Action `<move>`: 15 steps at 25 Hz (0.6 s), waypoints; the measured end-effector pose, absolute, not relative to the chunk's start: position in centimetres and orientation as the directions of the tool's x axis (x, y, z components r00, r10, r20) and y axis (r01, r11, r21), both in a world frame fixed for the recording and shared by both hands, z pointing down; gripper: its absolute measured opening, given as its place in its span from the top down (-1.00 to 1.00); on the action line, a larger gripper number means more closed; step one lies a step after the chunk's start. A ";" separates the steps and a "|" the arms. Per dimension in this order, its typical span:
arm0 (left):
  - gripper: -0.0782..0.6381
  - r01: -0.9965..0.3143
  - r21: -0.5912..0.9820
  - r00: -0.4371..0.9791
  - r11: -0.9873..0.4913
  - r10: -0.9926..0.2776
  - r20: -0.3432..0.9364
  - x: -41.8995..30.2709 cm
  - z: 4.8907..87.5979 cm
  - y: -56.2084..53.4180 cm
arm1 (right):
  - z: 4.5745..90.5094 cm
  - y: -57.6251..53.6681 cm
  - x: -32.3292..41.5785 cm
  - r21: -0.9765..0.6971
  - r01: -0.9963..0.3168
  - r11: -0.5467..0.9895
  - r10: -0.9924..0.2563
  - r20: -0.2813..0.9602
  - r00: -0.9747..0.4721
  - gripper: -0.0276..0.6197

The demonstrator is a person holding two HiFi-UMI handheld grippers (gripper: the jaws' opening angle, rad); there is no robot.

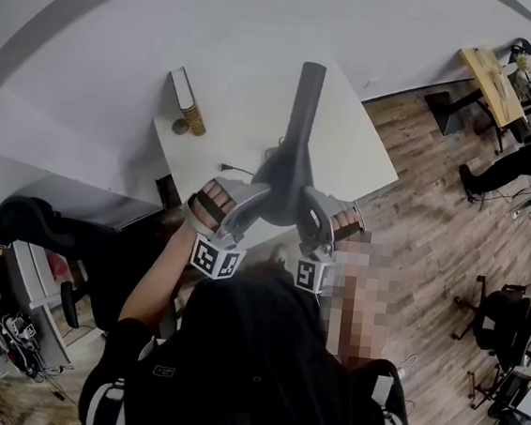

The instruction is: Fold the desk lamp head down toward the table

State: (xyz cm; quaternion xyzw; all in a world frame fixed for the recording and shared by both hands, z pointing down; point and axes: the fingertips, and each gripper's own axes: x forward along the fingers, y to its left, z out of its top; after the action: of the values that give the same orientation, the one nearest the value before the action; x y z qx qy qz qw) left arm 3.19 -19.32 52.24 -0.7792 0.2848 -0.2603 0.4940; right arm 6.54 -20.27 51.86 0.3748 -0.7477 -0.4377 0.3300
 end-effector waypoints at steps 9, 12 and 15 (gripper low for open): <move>0.30 -0.174 -0.955 0.672 -0.241 -0.738 0.064 3.3 54.1 -20.2 | 53.6 -21.0 6.7 0.933 -0.239 0.269 -0.862 0.123 -0.491 0.23; 0.30 -0.165 -0.966 0.658 -0.201 -0.751 0.044 3.3 55.0 -20.9 | 54.5 -21.6 6.8 0.946 -0.212 0.247 -0.867 0.118 -0.483 0.21; 0.30 -0.154 -0.976 0.640 -0.153 -0.768 0.020 3.4 55.7 -21.3 | 55.2 -22.0 7.0 0.958 -0.182 0.222 -0.873 0.112 -0.475 0.20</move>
State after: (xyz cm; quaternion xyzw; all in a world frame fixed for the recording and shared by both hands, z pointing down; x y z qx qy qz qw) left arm 3.41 -21.32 55.72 -0.7088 0.3250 -0.2724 0.5638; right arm 6.99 -21.97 55.16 0.3765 -0.7002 -0.4974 0.3472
